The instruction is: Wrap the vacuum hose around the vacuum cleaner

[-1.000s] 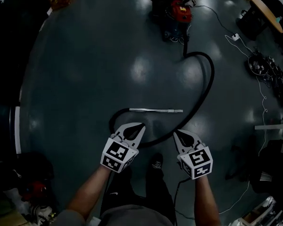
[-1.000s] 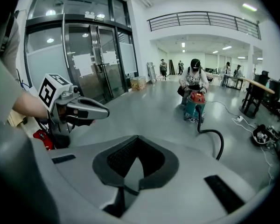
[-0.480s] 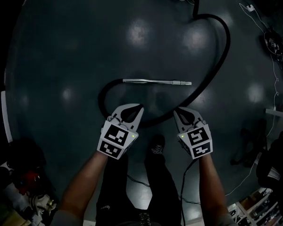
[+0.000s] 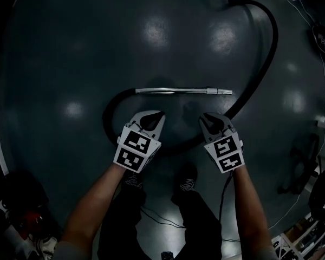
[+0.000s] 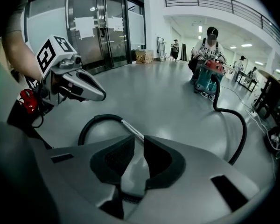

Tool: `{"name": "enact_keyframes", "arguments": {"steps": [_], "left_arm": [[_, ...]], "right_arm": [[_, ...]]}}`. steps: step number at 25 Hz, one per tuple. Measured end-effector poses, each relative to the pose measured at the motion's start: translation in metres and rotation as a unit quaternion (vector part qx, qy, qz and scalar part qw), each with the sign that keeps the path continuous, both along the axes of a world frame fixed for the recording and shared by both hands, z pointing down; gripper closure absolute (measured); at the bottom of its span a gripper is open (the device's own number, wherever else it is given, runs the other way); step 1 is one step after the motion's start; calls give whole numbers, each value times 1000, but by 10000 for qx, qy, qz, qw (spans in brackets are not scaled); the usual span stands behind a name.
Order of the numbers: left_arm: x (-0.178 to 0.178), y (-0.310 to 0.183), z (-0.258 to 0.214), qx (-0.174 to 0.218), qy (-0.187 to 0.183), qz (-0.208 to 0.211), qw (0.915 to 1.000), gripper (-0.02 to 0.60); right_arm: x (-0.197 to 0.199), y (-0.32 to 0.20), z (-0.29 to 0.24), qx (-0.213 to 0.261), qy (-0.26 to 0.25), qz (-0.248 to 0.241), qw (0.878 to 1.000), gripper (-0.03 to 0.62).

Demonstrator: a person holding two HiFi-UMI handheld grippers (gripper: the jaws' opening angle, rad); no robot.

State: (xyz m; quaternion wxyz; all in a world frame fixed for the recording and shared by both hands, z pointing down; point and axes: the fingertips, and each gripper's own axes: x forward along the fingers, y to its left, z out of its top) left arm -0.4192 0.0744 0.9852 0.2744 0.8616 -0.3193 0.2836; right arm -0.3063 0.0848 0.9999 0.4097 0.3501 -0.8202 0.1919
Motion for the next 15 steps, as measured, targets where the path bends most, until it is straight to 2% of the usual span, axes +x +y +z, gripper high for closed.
{"name": "enact_keyframes", "arguments": {"steps": [5,10,12,15], "left_arm": [[-3,-19,72,-23,-113,43,9999,574],[2,-44,129,-17,-159,99,9998,574],[7,-56,152,54,-170,174,9997,574],[14,-66,188,-86,-162,273,9995,574]], "right_arm": [[0,-22,82,-10,154,-304,9994,474],[11,-54,150,-22,549,-766,9955,398],[15,-65,175,-30,688,-967,9929,396],[21,-74,217,-89,927,-1318,9869,396]]}}
